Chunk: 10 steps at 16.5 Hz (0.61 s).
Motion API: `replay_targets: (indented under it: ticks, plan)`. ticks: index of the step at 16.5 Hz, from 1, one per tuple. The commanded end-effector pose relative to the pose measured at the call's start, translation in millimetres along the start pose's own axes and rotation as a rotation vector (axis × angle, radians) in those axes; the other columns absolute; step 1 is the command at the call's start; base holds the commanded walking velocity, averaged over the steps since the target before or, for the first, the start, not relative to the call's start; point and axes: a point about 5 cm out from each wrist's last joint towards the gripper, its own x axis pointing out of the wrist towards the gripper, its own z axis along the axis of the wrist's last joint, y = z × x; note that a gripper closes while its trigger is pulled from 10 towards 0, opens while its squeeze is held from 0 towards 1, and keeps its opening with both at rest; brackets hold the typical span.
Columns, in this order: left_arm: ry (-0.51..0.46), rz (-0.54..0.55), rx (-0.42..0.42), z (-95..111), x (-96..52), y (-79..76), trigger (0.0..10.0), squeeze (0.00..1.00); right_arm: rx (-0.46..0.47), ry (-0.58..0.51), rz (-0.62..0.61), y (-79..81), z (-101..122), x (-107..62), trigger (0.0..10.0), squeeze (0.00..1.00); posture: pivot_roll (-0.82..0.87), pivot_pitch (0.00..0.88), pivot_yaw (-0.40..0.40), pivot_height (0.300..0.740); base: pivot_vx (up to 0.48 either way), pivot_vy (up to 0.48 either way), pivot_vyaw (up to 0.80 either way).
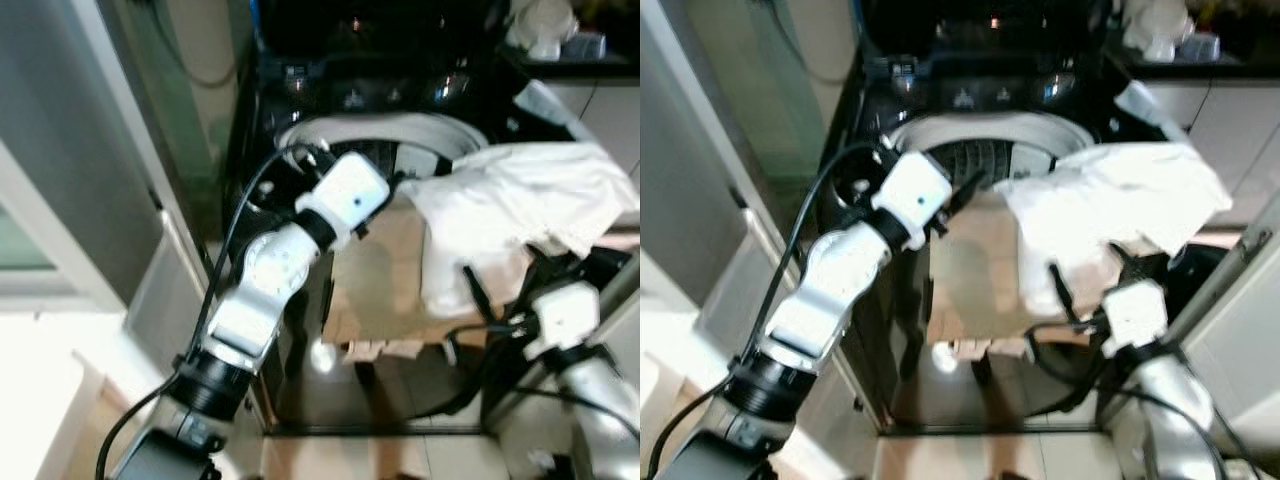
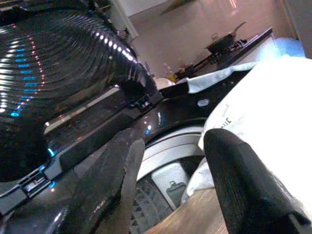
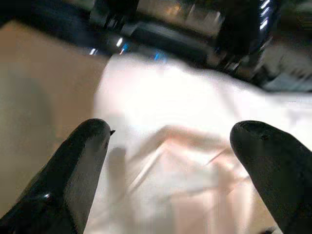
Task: Clothes washing
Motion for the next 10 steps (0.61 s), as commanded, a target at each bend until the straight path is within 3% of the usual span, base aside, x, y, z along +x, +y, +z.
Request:
replay_targets:
  ticks: [1,8,10]
  plan:
    - [0.011,-0.002,0.000,-3,-0.9,2.4,10.0,0.00,0.008,0.065,-0.015,0.2,-10,1.7,10.0,0.00,-0.18,0.000,0.017,0.740,0.000,0.000,0.00]
    - [0.013,0.014,0.011,-3,-5.2,8.0,10.0,0.00,0.083,0.256,-0.042,13.3,-49,20.1,10.0,0.00,-0.13,0.000,0.012,0.740,0.000,0.000,0.00]
    - [0.018,0.022,0.022,-3,-7.4,11.2,10.0,0.00,0.079,0.280,-0.041,15.9,-53,34.7,10.0,0.00,-0.10,0.000,0.011,0.740,0.000,0.000,0.00]
